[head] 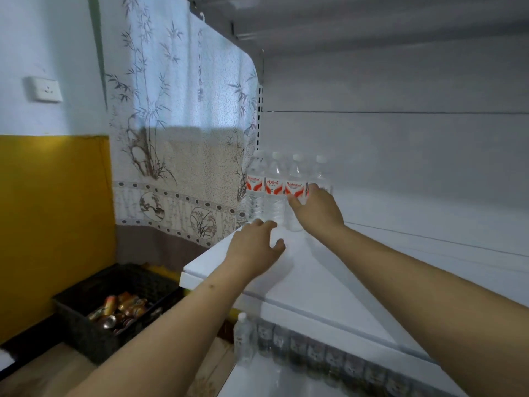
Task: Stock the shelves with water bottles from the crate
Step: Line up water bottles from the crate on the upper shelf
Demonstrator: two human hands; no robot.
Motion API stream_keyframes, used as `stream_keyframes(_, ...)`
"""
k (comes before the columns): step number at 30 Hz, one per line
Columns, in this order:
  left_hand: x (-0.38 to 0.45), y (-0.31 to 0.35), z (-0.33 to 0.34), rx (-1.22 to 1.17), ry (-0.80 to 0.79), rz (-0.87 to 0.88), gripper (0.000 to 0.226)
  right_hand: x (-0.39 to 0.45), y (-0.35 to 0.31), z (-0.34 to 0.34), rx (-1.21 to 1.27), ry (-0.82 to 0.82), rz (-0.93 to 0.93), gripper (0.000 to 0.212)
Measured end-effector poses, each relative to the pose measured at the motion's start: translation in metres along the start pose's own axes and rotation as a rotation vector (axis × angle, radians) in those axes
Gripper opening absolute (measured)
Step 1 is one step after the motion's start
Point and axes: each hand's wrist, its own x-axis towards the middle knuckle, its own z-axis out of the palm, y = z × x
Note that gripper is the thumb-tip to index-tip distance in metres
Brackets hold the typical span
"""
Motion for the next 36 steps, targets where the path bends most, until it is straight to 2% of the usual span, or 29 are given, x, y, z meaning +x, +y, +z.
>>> stream_keyframes(4,-0.094,-0.020,-0.025,-0.099,0.389,-0.023,0.021,-0.055,-0.067,0.018,0.069,-0.080,-0.213,0.053)
stream_keyframes(6,-0.150,-0.046,-0.017,-0.121,0.470,-0.111,0.010,-0.095,-0.094,0.038,0.116,-0.124,-0.333,0.050)
stream_keyframes(7,-0.181,-0.062,-0.007,-0.117,0.456,-0.170,0.008,-0.118,-0.103,0.052,0.127,-0.150,-0.392,0.048)
stream_keyframes(9,-0.249,-0.101,0.022,-0.108,0.345,-0.314,0.006,-0.165,-0.115,0.087,0.126,-0.247,-0.492,0.048)
stream_keyframes(11,-0.323,-0.142,0.057,-0.097,0.167,-0.476,0.005,-0.214,-0.113,0.131,0.120,-0.418,-0.543,0.050)
stream_keyframes(15,-0.460,-0.210,0.112,-0.087,-0.128,-0.929,0.007,-0.315,-0.096,0.227,0.071,-0.792,-0.549,0.053)
stream_keyframes(17,-0.501,-0.228,0.127,-0.160,-0.216,-1.097,0.020,-0.357,-0.082,0.269,-0.016,-1.001,-0.536,0.049)
stream_keyframes(22,-0.549,-0.253,0.165,-0.321,-0.525,-1.339,0.037,-0.425,-0.050,0.351,-0.277,-1.413,-0.513,0.046)
stream_keyframes(25,-0.562,-0.262,0.181,-0.427,-0.690,-1.407,0.051,-0.448,-0.024,0.376,-0.525,-1.599,-0.538,0.046)
stream_keyframes(28,-0.564,-0.268,0.184,-0.486,-0.814,-1.396,0.059,-0.458,-0.012,0.388,-0.623,-1.586,-0.491,0.050)
stream_keyframes(31,-0.568,-0.270,0.192,-0.510,-0.874,-1.369,0.070,-0.465,-0.014,0.398,-0.692,-1.594,-0.587,0.042)
stream_keyframes(36,-0.572,-0.246,0.188,-0.502,-0.990,-1.300,0.068,-0.475,-0.014,0.407,-0.824,-1.663,-0.604,0.049)
